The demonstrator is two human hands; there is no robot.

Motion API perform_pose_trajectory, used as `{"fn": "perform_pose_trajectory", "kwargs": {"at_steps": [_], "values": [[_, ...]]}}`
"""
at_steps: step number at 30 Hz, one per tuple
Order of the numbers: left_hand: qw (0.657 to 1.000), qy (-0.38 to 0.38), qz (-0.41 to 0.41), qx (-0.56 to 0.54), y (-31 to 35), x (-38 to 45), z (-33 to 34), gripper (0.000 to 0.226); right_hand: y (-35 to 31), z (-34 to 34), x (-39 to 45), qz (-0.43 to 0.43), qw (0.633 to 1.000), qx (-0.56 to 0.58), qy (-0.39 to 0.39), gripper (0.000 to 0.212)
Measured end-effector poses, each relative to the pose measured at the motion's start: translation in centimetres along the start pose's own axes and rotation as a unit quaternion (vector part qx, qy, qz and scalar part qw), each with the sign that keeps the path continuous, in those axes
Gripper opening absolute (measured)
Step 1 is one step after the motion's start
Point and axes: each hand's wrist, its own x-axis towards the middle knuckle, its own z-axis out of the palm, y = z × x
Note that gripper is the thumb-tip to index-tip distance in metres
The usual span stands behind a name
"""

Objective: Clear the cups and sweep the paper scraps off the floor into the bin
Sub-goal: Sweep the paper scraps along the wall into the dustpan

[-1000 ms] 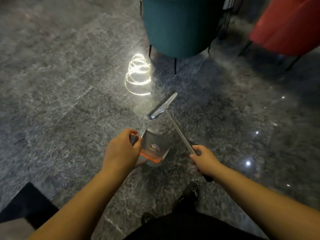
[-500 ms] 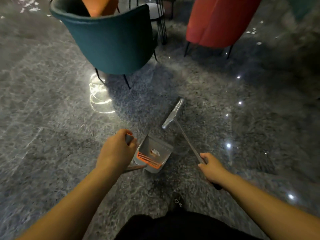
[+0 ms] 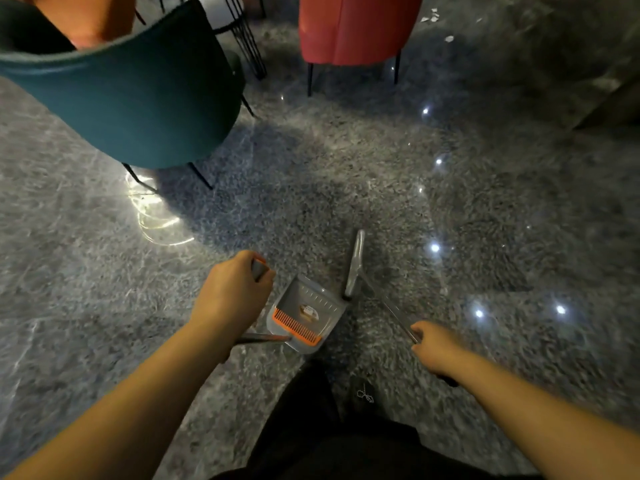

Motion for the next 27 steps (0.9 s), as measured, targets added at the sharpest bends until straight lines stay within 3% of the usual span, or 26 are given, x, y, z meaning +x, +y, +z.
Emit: {"fn": "perform_pose_trajectory", "kwargs": {"at_steps": [9, 17, 22, 27], "values": [[0.998, -0.037, 0.050, 0.020, -1.2, 3.3, 0.3, 0.021, -2.8, 2.4, 0.4, 0.009, 1.000, -0.007, -0.005, 0.029], [0.995, -0.056, 0.077, 0.014, -1.5, 5.0, 1.2, 0.024, -5.3, 4.0, -1.2, -0.024, 0.998, -0.012, -0.060, 0.044], [0.996, -0.054, 0.077, 0.004, -1.6, 6.1, 1.3, 0.024, -7.1, 4.2, -0.7, 0.012, 0.980, 0.162, -0.111, 0.051], [0.995, -0.056, 0.077, -0.002, -2.0, 6.6, 0.9, 0.024, -8.7, 4.4, 0.4, 0.032, 0.967, 0.214, -0.132, 0.051]]}}
